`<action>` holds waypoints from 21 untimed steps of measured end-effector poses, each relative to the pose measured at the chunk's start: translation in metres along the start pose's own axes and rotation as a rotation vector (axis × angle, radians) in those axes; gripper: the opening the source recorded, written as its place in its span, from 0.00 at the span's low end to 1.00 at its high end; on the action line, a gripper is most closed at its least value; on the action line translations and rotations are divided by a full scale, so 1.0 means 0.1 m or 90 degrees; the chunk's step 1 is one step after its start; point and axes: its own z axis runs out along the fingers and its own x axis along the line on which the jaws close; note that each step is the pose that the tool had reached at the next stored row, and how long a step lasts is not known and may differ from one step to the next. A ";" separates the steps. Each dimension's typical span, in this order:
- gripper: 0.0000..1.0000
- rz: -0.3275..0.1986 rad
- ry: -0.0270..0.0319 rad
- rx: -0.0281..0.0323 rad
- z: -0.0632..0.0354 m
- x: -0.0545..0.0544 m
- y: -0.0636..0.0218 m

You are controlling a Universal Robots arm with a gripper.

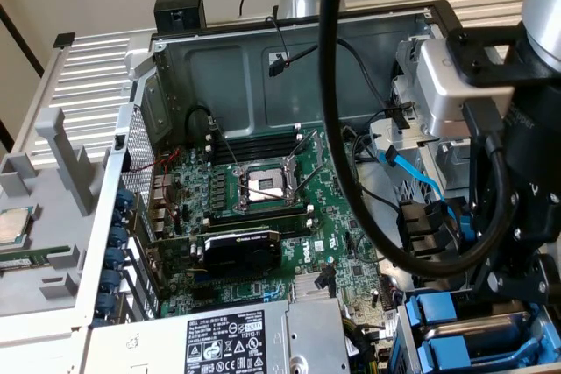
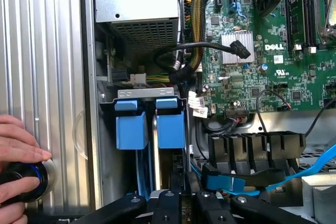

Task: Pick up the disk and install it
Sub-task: 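Insert the first disk wire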

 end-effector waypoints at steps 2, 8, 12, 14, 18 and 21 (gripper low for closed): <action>0.17 0.000 0.0000 0.0000 0.000 0.00 -0.005; 0.17 0.000 0.0001 0.0000 -0.001 0.00 -0.013; 0.17 0.000 0.0002 0.0006 0.003 0.00 -0.012; 0.17 0.000 0.0001 0.0012 0.006 0.00 -0.012; 0.17 0.000 -0.0001 0.0021 0.013 0.00 -0.009; 0.17 0.000 0.0000 0.0023 0.016 0.00 -0.004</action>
